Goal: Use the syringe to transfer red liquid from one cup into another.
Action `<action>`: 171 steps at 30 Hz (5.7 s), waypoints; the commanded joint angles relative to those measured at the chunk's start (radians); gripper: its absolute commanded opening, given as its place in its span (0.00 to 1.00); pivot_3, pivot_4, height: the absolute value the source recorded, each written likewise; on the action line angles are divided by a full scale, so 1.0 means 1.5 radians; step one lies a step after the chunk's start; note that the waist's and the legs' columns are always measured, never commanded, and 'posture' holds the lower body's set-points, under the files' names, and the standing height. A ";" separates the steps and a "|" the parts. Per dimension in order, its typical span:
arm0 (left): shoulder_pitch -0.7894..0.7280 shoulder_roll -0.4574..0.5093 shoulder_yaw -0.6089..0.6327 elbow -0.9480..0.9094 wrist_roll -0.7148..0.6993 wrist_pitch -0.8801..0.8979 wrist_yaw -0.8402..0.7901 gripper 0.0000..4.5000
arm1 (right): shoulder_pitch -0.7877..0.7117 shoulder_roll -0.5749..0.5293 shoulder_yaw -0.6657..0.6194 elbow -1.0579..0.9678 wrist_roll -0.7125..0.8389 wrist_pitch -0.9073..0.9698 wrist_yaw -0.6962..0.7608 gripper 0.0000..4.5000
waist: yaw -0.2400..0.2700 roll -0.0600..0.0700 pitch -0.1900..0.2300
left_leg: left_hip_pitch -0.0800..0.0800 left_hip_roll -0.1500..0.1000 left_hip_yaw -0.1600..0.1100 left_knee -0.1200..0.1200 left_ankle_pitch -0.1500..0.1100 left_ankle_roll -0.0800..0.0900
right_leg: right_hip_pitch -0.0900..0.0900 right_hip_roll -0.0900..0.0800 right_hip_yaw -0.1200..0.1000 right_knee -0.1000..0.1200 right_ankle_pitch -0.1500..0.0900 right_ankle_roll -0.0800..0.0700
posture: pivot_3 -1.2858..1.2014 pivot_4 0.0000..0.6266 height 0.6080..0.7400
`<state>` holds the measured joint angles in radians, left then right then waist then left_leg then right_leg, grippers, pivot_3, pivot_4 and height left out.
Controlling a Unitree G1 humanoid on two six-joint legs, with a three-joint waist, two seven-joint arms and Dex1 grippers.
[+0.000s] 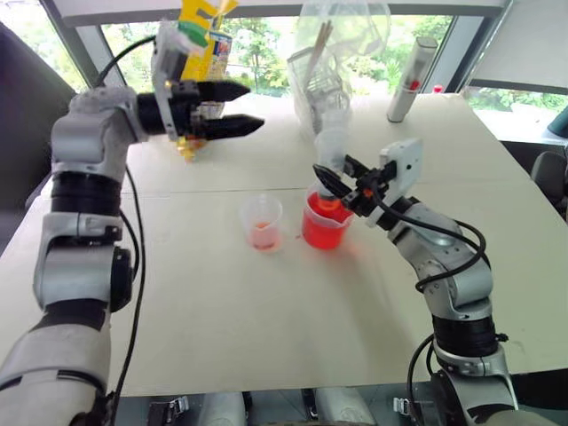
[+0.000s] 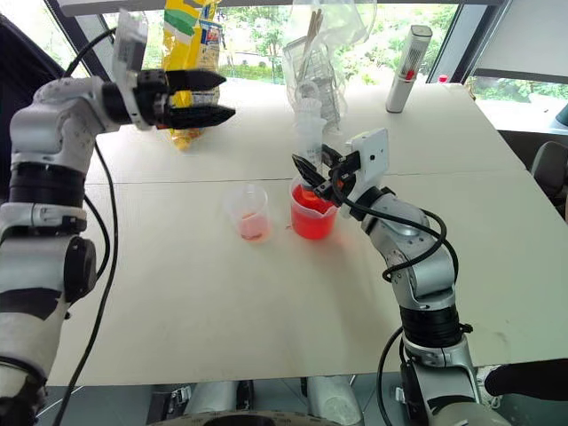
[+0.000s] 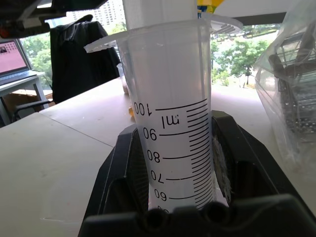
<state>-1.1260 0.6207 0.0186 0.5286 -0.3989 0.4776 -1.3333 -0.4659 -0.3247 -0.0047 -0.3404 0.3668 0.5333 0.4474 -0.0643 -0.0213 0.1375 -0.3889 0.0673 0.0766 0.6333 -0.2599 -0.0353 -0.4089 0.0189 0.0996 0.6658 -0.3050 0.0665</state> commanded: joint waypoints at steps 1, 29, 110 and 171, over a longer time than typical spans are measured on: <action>0.013 0.027 -0.003 -0.061 0.004 0.005 -0.012 0.98 | -0.042 -0.011 -0.019 -0.042 0.017 0.002 0.002 0.31 | 0.002 0.000 0.000 | 0.000 0.000 0.000 0.000 0.000 0.000 | 0.000 0.000 0.000 0.000 0.000 0.000 | 0.52 0.24 0.99; 0.088 0.093 0.011 -0.176 -0.017 0.049 0.002 0.98 | -0.112 0.132 0.106 0.183 0.003 -0.109 0.075 0.31 | -0.004 -0.001 -0.001 | 0.000 0.000 0.000 0.000 0.000 0.000 | 0.000 -0.001 -0.001 0.000 0.000 0.000 | 0.52 0.24 0.99; 0.094 0.050 -0.030 -0.203 -0.038 0.093 0.017 0.58 | -0.170 0.129 0.088 0.111 -0.022 -0.054 0.068 0.31 | -0.004 -0.001 -0.001 | 0.000 0.000 -0.001 0.000 0.000 0.000 | 0.000 -0.001 -0.001 0.000 0.000 0.000 | 0.52 0.24 0.99; 0.231 0.062 -0.053 -0.326 -0.040 0.057 -0.010 1.00 | -0.377 -0.235 0.094 0.524 0.037 0.695 0.007 0.98 | -0.003 -0.001 0.000 | -0.001 0.000 0.001 -0.001 -0.001 0.001 | -0.002 0.000 0.003 -0.001 0.000 0.000 | 0.52 0.24 0.99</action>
<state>-0.7704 0.7070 -0.0651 0.0731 -0.4486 0.5618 -1.3469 -1.0200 -0.6679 0.1753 0.4994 0.4294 1.5640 0.4588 -0.0694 -0.0222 0.1370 -0.3902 0.0668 0.0776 0.6311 -0.2611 -0.0331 -0.4124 0.0184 0.1041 0.6640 -0.3049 0.0663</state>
